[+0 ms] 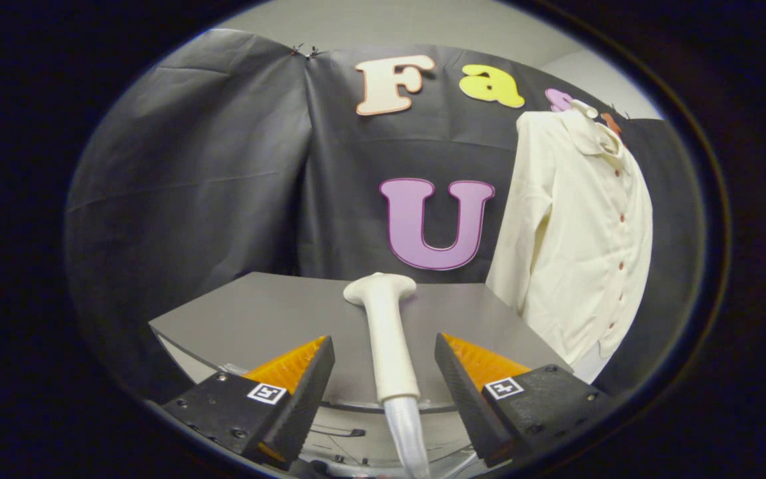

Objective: Iron the clothes twice with a garment steamer, once on the left side and once on the right side.

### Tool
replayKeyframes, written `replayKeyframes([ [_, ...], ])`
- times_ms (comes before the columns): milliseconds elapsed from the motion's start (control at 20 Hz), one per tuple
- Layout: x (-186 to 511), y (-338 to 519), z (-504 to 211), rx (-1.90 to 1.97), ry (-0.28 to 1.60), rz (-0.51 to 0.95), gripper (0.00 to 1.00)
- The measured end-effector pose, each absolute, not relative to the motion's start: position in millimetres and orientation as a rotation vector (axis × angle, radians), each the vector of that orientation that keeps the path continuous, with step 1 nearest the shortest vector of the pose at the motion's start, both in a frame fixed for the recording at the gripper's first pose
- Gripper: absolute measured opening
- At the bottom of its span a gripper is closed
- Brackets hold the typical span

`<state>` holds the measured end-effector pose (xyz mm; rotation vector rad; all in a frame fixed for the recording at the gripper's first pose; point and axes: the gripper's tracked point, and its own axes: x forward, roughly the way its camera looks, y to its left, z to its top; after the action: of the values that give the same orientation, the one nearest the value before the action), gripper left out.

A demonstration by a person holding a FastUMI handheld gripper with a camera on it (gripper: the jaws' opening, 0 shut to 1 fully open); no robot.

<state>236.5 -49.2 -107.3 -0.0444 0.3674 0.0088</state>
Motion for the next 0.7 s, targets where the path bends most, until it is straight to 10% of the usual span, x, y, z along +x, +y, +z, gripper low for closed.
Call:
replayKeyframes([
  [450,275.4,-45.3,-144.6,-0.065,0.495,0.028,0.82],
  [700,286.5,-56.5,-151.2,-0.08,0.482,0.0,0.45],
])
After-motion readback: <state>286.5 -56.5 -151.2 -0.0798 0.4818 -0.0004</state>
